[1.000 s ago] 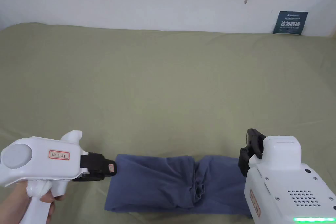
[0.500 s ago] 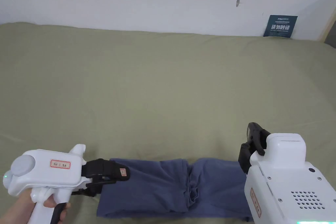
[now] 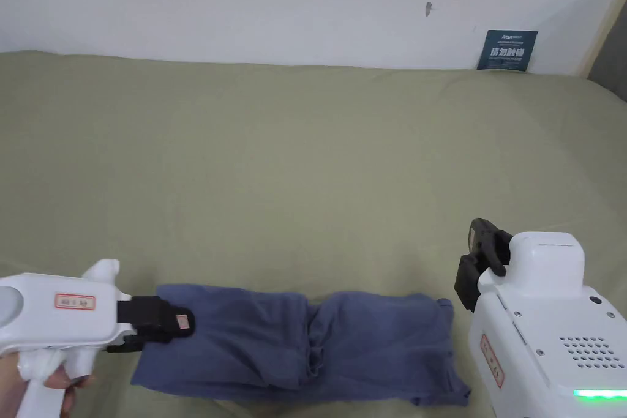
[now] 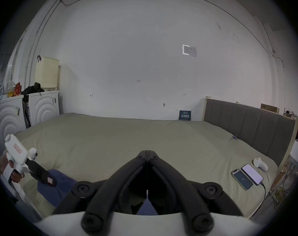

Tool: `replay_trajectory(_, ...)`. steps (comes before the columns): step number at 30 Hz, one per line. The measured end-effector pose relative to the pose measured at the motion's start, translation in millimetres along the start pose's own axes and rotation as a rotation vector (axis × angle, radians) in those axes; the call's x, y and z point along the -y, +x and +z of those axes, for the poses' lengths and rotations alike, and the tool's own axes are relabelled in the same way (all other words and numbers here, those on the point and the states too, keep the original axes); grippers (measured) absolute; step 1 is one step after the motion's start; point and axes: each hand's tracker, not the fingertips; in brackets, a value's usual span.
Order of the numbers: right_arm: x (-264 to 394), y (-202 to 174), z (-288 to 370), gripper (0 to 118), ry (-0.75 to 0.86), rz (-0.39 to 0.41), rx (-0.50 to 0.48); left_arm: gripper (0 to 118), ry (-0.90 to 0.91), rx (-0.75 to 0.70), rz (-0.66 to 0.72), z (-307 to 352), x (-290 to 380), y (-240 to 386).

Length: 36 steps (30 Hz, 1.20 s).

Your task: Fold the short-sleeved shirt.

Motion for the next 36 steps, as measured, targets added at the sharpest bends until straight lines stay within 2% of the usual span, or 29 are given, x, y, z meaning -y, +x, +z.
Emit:
replay_trajectory(2, -1, 1, 1, 0, 0.003, -0.004, -0.003, 11, 0.013, -0.039, 0.007, 32, -4, -9)
replay_trajectory(6, -2, 0, 1, 0, 0.014, -0.005, -0.017, 11, 0.085, -0.208, -0.014, 97, -11, -13)
replay_trajectory(10, -1, -8, -1, 0, 0.035, 0.001, -0.016, 11, 0.091, -0.291, -0.101, 113, -17, 15)
replay_trajectory(19, 2, -11, 1, 0, 0.019, -0.012, -0.025, 11, -0.001, -0.279, -0.292, 39, -14, 134)
replay_trajectory(24, 7, -5, 3, 0, 0.0, -0.019, -0.024, 11, -0.064, -0.346, -0.397, -35, -4, 182)
replay_trajectory(27, 12, -1, 4, 0, -0.014, -0.018, -0.022, 11, -0.097, -0.37, -0.411, -87, 1, 193)
replay_trajectory(28, 14, 0, 4, 0, -0.019, -0.017, -0.019, 18, -0.106, -0.368, -0.424, -104, 6, 197)
replay_trajectory(29, 15, 2, 3, 0, -0.025, -0.015, -0.016, 42, -0.108, -0.358, -0.429, -115, 9, 200)
replay_trajectory(30, 16, 3, 3, 0, -0.03, -0.015, -0.012, 83, -0.116, -0.283, -0.442, -127, 11, 202)
replay_trajectory(31, 18, 5, 2, 0, -0.036, -0.018, -0.008, 118, -0.131, -0.246, -0.44, -137, 12, 202)
replay_trajectory(32, 19, 7, 2, 0, -0.042, -0.021, -0.004, 118, -0.114, -0.222, -0.416, -138, 12, 202)
replay_trajectory(36, 21, 14, 0, 0, -0.058, -0.026, 0.005, 92, -0.028, -0.129, -0.326, -110, 3, 189)
